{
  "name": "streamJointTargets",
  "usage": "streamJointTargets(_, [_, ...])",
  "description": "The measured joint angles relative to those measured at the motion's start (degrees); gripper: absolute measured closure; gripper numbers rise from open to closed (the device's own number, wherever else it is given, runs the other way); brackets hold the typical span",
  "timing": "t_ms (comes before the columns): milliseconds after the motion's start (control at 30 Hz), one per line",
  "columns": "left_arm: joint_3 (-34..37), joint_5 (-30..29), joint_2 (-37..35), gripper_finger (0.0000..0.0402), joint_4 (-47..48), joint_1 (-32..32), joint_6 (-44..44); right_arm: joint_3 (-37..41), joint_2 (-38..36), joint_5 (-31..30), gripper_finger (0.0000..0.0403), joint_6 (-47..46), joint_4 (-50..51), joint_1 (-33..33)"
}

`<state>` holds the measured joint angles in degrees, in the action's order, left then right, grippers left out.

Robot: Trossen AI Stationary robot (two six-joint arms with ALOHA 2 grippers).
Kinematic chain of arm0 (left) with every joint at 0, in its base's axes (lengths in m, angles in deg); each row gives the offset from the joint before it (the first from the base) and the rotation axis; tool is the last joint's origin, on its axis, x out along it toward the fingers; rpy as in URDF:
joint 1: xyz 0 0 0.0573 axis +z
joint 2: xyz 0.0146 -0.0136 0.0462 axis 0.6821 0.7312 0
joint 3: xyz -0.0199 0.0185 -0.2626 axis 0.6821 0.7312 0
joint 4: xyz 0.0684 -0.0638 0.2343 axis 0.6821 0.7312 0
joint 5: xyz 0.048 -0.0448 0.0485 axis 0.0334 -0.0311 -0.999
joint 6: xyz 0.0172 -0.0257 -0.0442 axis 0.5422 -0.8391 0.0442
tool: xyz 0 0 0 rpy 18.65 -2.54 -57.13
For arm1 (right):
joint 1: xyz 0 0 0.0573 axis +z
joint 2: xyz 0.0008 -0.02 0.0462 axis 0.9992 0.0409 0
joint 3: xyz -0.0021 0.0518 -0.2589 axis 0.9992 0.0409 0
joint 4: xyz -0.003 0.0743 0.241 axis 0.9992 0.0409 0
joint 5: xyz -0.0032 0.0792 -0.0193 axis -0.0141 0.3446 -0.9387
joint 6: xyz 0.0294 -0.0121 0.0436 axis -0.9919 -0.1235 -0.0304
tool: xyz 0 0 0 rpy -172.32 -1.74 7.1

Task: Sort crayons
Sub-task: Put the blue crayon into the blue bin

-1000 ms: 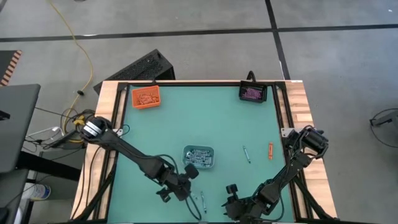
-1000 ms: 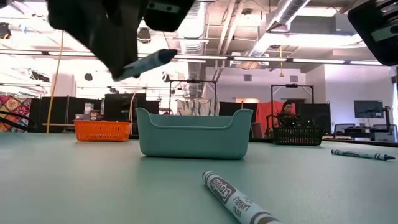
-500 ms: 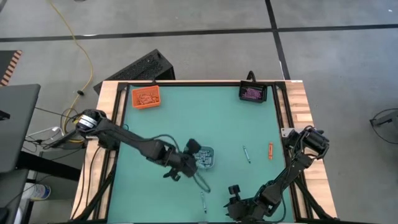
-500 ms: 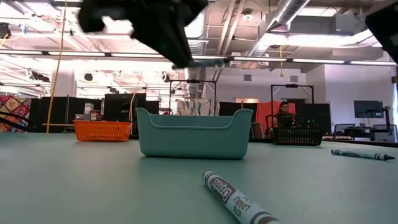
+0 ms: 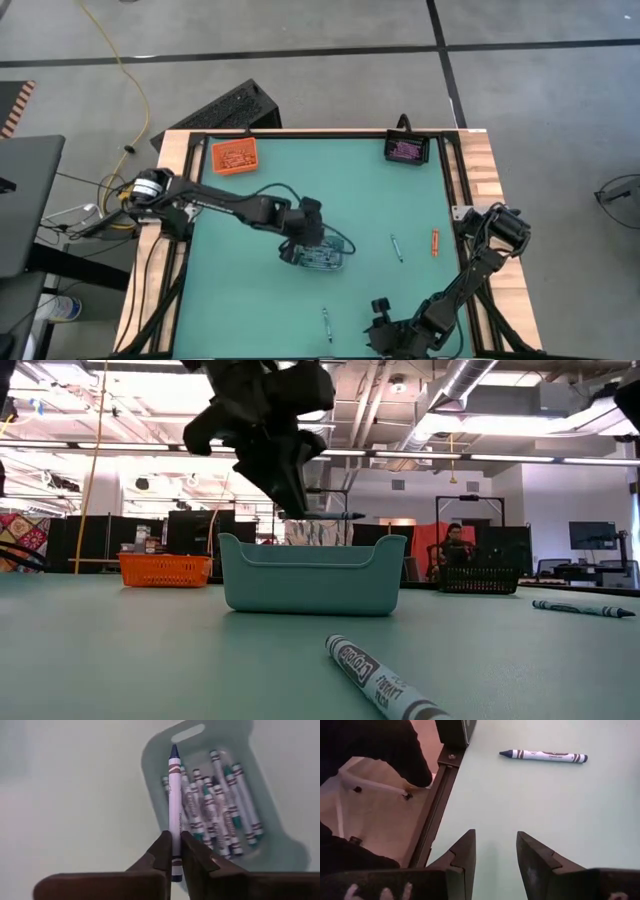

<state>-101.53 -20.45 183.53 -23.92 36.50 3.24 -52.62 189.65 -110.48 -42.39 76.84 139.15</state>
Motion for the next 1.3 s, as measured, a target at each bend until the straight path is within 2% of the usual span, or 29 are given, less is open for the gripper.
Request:
streamJointTargets(133, [0.0,4.6,0.0,0.0356,0.7,1.2,-3.0,0.0,0.0,-0.1,0.0269,0.2,0.5,0.2])
streamJointTargets(433, [0.0,4.1,0.0,0.0271,1.1,1.1,-3.8,0.0,0.0,-0.3,0.0269,0.1,1.3,0.2])
streamJointTargets(567, [0.0,4.0,0.0,0.0246,0.9,0.0,-3.5,0.0,0.0,-0.3,0.0269,-0.6,1.4,0.3])
streamJointTargets(800, [0.0,4.9,0.0,0.0244,-3.0,-6.3,0.0,0.0,0.0,-0.3,0.0269,-6.2,6.0,0.3])
streamJointTargets(1033, [0.0,5.1,0.0,0.0244,-8.4,-13.7,2.2,0.0,0.0,-0.2,0.0269,-16.0,13.0,0.3])
streamJointTargets(1300, [-0.1,8.1,0.8,0.0244,-15.6,-18.6,2.2,0.0,0.0,-0.2,0.0269,-24.2,17.0,0.3])
